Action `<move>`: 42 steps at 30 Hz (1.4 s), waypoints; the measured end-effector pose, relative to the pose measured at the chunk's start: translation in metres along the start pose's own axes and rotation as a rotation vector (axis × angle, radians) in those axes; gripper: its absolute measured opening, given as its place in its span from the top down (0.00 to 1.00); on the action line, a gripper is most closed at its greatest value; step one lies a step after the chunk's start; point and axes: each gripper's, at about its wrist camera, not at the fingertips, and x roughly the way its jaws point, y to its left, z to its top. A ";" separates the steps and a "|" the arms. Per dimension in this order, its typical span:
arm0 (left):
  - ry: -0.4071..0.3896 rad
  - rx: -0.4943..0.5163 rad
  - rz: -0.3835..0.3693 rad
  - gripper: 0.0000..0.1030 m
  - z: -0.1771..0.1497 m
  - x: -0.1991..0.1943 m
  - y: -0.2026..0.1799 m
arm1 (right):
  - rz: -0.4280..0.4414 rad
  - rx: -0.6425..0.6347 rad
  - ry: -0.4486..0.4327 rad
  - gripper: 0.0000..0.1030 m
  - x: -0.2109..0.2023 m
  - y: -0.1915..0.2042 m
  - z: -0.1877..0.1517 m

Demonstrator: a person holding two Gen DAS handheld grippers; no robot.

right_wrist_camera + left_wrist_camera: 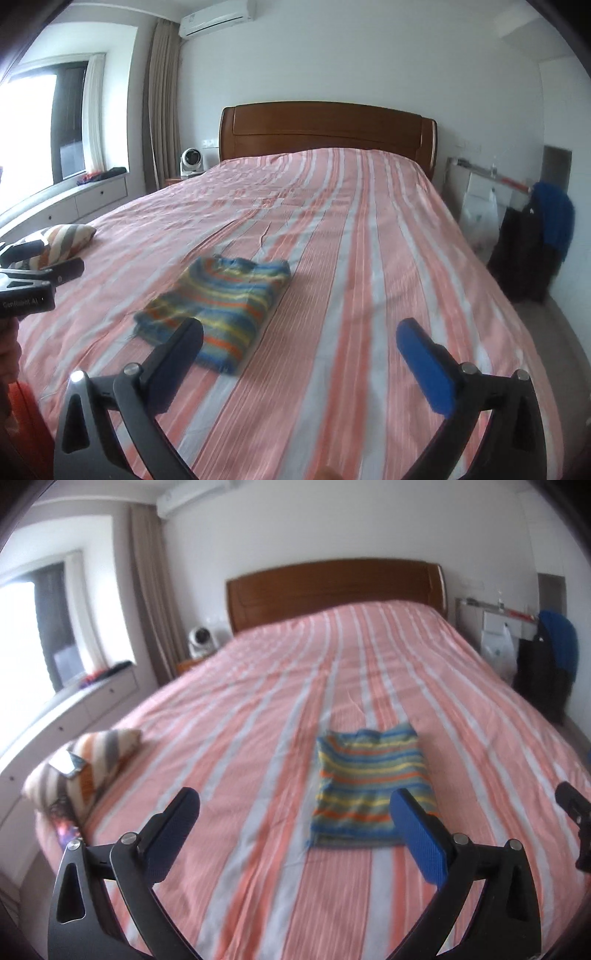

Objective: Fold small clothes

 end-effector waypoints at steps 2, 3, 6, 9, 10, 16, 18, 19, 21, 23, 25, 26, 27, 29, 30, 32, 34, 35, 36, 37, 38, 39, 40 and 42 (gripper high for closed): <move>-0.015 0.000 0.009 0.00 -0.003 -0.010 -0.001 | -0.029 -0.009 -0.025 0.00 -0.010 0.005 -0.004; -0.015 -0.003 0.005 0.00 -0.004 -0.012 0.000 | -0.019 -0.015 -0.016 0.00 -0.014 0.008 -0.005; 0.003 -0.033 -0.038 0.00 -0.007 -0.017 0.002 | 0.031 -0.059 0.148 0.00 0.002 0.015 -0.015; 0.040 -0.068 -0.115 0.00 -0.011 -0.017 0.006 | 0.057 -0.017 0.147 0.00 -0.002 0.013 -0.020; 0.061 -0.066 -0.117 0.00 -0.013 -0.016 0.005 | 0.059 -0.004 0.125 0.00 -0.009 0.012 -0.019; 0.187 -0.029 -0.097 0.00 -0.021 -0.021 0.003 | 0.086 -0.049 0.135 0.00 -0.030 0.033 -0.004; 0.238 -0.031 -0.104 0.00 -0.026 -0.023 0.006 | 0.100 -0.079 0.195 0.00 -0.031 0.048 -0.006; 0.255 -0.034 -0.119 0.00 -0.028 -0.025 0.008 | 0.103 -0.089 0.214 0.00 -0.033 0.054 -0.008; 0.266 -0.039 -0.133 0.00 -0.033 -0.031 0.012 | 0.129 -0.094 0.244 0.00 -0.037 0.065 -0.016; 0.265 -0.036 -0.124 0.00 -0.038 -0.039 0.015 | 0.169 -0.078 0.273 0.00 -0.039 0.069 -0.023; 0.258 -0.025 -0.105 0.00 -0.041 -0.046 0.016 | 0.191 -0.039 0.304 0.00 -0.040 0.068 -0.025; 0.251 -0.024 -0.098 0.00 -0.041 -0.049 0.017 | 0.194 -0.024 0.313 0.00 -0.041 0.068 -0.024; 0.242 -0.023 -0.095 0.00 -0.041 -0.052 0.017 | 0.187 -0.019 0.312 0.00 -0.043 0.068 -0.021; 0.228 -0.026 -0.094 0.00 -0.040 -0.055 0.017 | 0.163 -0.033 0.286 0.00 -0.049 0.070 -0.014; 0.219 -0.023 -0.092 0.00 -0.038 -0.056 0.017 | 0.141 -0.050 0.269 0.00 -0.052 0.071 -0.011; 0.212 -0.015 -0.085 0.00 -0.038 -0.056 0.016 | 0.115 -0.069 0.259 0.00 -0.053 0.073 -0.009; 0.212 -0.018 -0.093 0.00 -0.038 -0.056 0.015 | 0.097 -0.075 0.260 0.00 -0.053 0.072 -0.011; 0.212 -0.023 -0.109 0.00 -0.039 -0.056 0.015 | 0.096 -0.070 0.263 0.00 -0.052 0.071 -0.013; 0.214 -0.031 -0.129 0.00 -0.040 -0.057 0.015 | 0.100 -0.062 0.270 0.00 -0.051 0.070 -0.015; 0.217 -0.035 -0.144 0.00 -0.041 -0.057 0.015 | 0.104 -0.056 0.276 0.00 -0.051 0.069 -0.016; 0.216 -0.036 -0.149 0.00 -0.041 -0.058 0.014 | 0.107 -0.051 0.280 0.00 -0.050 0.067 -0.018; 0.212 -0.032 -0.153 0.00 -0.042 -0.059 0.012 | 0.108 -0.047 0.282 0.00 -0.050 0.067 -0.019; 0.205 -0.025 -0.151 0.00 -0.042 -0.060 0.010 | 0.108 -0.045 0.283 0.00 -0.049 0.066 -0.019; 0.196 -0.024 -0.144 0.00 -0.041 -0.062 0.009 | 0.109 -0.043 0.281 0.00 -0.049 0.065 -0.019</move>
